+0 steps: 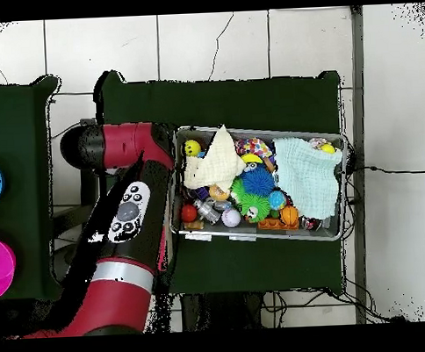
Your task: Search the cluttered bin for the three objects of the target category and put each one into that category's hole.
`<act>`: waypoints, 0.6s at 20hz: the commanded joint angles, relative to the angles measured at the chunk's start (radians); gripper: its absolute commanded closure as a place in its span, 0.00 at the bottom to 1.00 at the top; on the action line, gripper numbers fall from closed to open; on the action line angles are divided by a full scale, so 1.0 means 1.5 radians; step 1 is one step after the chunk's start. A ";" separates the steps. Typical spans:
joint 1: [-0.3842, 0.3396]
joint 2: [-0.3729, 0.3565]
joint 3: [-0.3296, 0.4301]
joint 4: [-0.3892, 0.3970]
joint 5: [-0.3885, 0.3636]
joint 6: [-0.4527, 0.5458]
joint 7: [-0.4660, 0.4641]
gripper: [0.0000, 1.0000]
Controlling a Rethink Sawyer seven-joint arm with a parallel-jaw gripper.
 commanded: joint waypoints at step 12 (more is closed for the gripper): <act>-0.006 -0.035 0.090 -0.072 -0.033 -0.034 0.020 1.00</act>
